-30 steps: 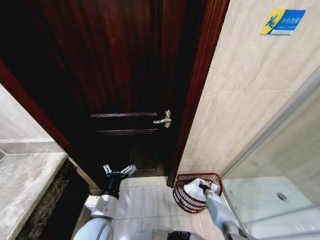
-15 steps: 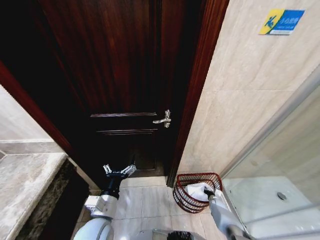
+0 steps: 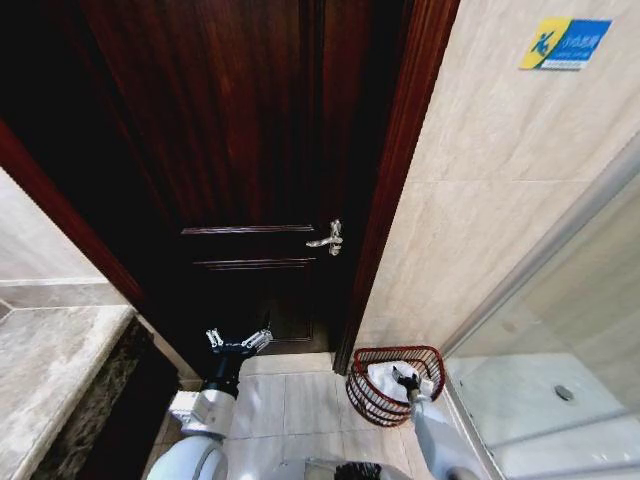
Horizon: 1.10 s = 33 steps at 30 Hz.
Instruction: Discard the used towel into the hamper.
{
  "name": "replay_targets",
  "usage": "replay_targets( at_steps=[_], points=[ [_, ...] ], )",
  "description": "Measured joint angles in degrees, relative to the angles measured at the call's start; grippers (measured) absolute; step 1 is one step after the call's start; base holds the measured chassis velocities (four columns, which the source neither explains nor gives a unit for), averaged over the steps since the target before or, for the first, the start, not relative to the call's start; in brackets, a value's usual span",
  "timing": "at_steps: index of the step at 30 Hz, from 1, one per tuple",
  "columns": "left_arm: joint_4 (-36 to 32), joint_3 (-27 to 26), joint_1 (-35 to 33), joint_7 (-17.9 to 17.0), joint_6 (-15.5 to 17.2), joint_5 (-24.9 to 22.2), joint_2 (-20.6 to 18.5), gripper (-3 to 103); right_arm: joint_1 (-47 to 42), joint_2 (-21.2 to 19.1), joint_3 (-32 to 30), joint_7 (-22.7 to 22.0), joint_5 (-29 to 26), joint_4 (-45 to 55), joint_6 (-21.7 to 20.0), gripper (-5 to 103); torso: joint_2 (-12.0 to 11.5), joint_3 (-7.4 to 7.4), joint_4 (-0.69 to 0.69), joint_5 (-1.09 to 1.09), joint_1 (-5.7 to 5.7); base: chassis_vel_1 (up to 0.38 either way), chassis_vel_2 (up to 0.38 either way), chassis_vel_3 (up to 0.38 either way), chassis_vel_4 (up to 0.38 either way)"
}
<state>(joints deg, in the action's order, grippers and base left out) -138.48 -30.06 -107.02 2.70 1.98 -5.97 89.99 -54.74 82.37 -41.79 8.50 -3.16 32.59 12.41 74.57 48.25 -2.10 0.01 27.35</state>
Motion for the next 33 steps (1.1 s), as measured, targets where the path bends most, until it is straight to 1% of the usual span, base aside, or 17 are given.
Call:
replay_targets(
  at_steps=[1,3,4,8,9,13,15,17,18,19,22,25,26,28,29,31,33],
  points=[
    [0.00,0.00,0.00,0.00,0.00,0.00,0.00,100,0.00,0.00,0.00,0.00,0.00,0.00,0.00,88,0.00,0.00,0.00,0.00,0.00,0.000,0.000,0.000,0.000],
    [0.00,0.00,0.00,0.00,0.00,0.00,0.00,100,-2.19,-0.48,-0.12,0.01,0.59,1.82,1.34,97,0.00,0.00,0.00,0.00,0.00,0.000,0.000,0.000,0.000],
    [0.00,0.00,0.00,0.00,0.00,0.00,0.00,100,-2.99,-0.76,-0.13,0.02,0.45,2.69,1.73,99,0.00,0.00,0.00,-0.02,0.00,0.000,0.000,0.000,0.000],
    [0.00,0.00,0.00,0.00,0.00,0.00,0.00,100,-6.72,-1.79,-0.10,0.47,-2.07,7.94,5.25,100,0.00,0.00,0.01,-0.02,0.00,0.000,0.000,0.000,0.000],
    [0.00,0.00,0.00,0.00,0.00,0.00,0.00,100,-6.72,-1.79,-0.10,0.47,-2.07,7.94,5.25,100,0.00,0.00,0.01,-0.02,0.00,0.000,0.000,0.000,0.000],
    [0.00,0.00,0.00,0.00,0.00,0.00,-0.01,100,-15.95,-1.59,0.73,0.42,-6.35,22.17,5.31,100,0.00,-0.01,0.01,-0.02,0.01,0.000,0.000,0.000,0.000],
    [0.00,0.00,0.00,0.00,0.00,0.00,0.00,100,-16.78,-1.46,0.79,0.41,-6.59,23.46,5.26,100,0.00,0.00,0.01,-0.02,0.01,0.000,0.000,0.000,0.000],
    [0.00,0.01,0.00,0.00,0.00,0.00,0.00,100,-20.25,-0.75,1.01,0.14,-7.29,29.70,5.05,100,0.00,0.00,0.01,0.00,0.01,0.000,0.000,0.000,0.000],
    [0.00,0.01,0.00,0.00,0.00,0.00,0.00,100,-20.25,-0.75,1.01,0.14,-7.29,29.70,5.05,100,0.00,0.00,0.01,0.00,0.01,0.000,0.000,0.000,0.000],
    [0.00,0.00,0.00,0.00,0.00,0.00,0.00,100,-23.84,0.13,1.12,-0.26,-7.58,36.32,5.03,100,0.00,-0.01,0.00,-0.04,0.00,0.000,0.000,0.000,0.000],
    [0.00,0.00,0.00,0.00,0.00,0.00,0.00,100,-26.53,0.87,1.15,-0.44,-7.77,41.23,5.01,100,0.00,0.00,0.01,-0.01,0.01,0.000,0.000,0.000,0.000],
    [0.00,0.01,-0.01,0.00,0.00,0.00,0.00,100,-32.60,2.26,1.08,-1.12,-8.41,52.23,5.16,100,0.00,0.00,0.01,-0.01,0.01,0.000,0.000,0.000,0.000],
    [0.00,0.01,-0.01,0.00,0.00,0.00,0.00,100,-32.60,2.26,1.08,-1.12,-8.41,52.23,5.16,100,0.00,0.00,0.01,-0.01,0.01,0.000,0.000,0.000,0.000],
    [0.00,0.00,0.00,0.00,0.00,0.00,0.00,100,-35.75,2.63,0.99,-1.69,-9.04,57.59,5.16,100,0.00,-0.01,0.00,-0.03,0.00,0.000,0.000,0.000,0.000],
    [0.00,0.00,0.00,0.00,0.00,0.00,0.00,100,-39.46,3.15,0.86,-2.30,-9.56,63.05,5.23,100,0.01,0.00,0.00,-0.02,0.01,0.000,0.000,0.000,0.000],
    [0.00,0.00,-0.01,0.00,0.00,0.00,0.00,100,-40.28,3.27,0.84,-2.41,-9.63,64.15,5.27,100,0.00,-0.01,0.00,-0.01,0.01,0.000,0.000,0.000,0.000],
    [0.00,0.00,0.00,0.00,0.00,0.00,0.00,100,-44.99,4.24,0.87,-2.94,-9.69,71.22,5.93,100,0.00,0.00,0.01,-0.02,0.00,0.000,0.000,0.000,0.000]
  ],
)
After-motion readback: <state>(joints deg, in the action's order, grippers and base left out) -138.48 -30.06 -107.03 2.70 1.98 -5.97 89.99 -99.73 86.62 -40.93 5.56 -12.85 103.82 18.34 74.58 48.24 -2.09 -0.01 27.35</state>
